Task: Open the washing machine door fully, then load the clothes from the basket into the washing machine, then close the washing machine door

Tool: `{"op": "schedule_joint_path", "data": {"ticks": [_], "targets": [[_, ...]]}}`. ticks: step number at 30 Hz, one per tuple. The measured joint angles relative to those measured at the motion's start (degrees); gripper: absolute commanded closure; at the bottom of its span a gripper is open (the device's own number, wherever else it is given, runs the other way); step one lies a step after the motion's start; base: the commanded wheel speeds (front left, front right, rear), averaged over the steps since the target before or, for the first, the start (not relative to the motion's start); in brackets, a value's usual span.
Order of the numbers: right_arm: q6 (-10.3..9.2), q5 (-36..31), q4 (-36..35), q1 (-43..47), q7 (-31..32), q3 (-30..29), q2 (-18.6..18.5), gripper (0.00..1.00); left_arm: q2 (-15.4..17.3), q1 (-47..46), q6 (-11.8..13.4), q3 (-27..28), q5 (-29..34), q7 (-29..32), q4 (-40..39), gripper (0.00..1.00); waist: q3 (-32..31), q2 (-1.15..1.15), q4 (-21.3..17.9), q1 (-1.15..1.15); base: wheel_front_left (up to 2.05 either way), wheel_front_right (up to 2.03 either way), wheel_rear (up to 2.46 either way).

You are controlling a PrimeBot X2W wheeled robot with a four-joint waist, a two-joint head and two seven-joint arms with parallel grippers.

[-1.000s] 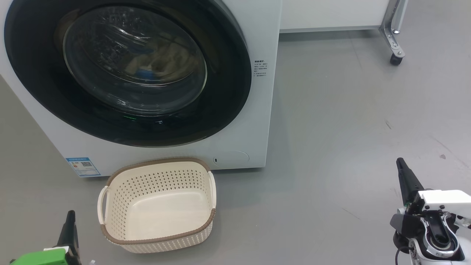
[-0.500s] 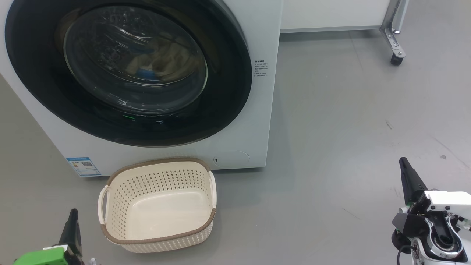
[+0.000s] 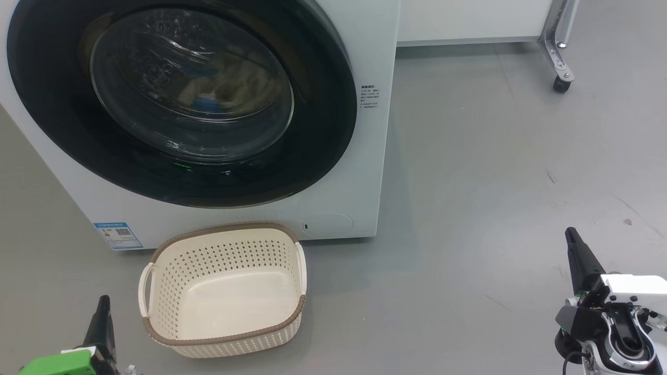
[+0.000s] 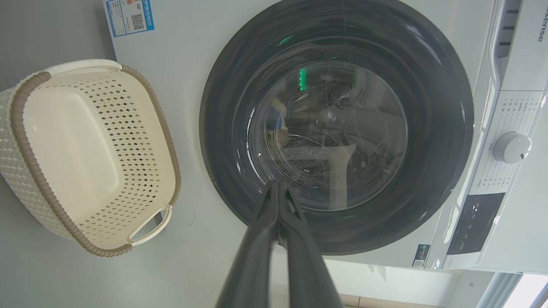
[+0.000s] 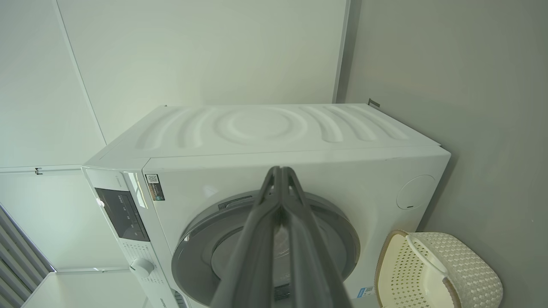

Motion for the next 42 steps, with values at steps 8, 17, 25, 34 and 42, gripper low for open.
{"op": "schedule_joint_path", "data": {"ticks": [8,17,25,34,42], "targets": [[0.00,0.00,-0.01,0.15,0.00,-0.01,0.02,1.00,0.00,-0.01,0.00,0.00,0.00,0.00,0.00,1.00,0.00,0.00,0.00,0.00,0.00,0.00,0.00],[0.00,0.00,-0.03,0.15,0.00,-0.01,0.02,1.00,-0.01,-0.01,0.00,0.01,0.00,0.00,0.00,1.00,0.00,0.00,0.00,0.00,0.00,0.00,0.00],[0.00,0.00,-0.05,0.15,0.00,-0.01,0.02,1.00,-0.01,-0.01,0.00,0.01,0.00,0.00,0.00,1.00,0.00,0.00,0.00,0.00,0.00,0.00,0.00],[-0.01,0.00,-0.08,0.15,0.00,-0.01,0.03,1.00,-0.01,-0.01,0.00,0.01,0.00,0.00,0.00,1.00,0.01,0.00,0.00,0.00,0.00,0.00,0.00],[-0.01,0.00,-0.12,0.15,0.00,-0.01,0.03,1.00,-0.01,-0.01,0.07,0.02,0.00,0.00,0.00,1.00,0.01,0.00,0.00,0.00,0.00,0.00,0.00]]}}
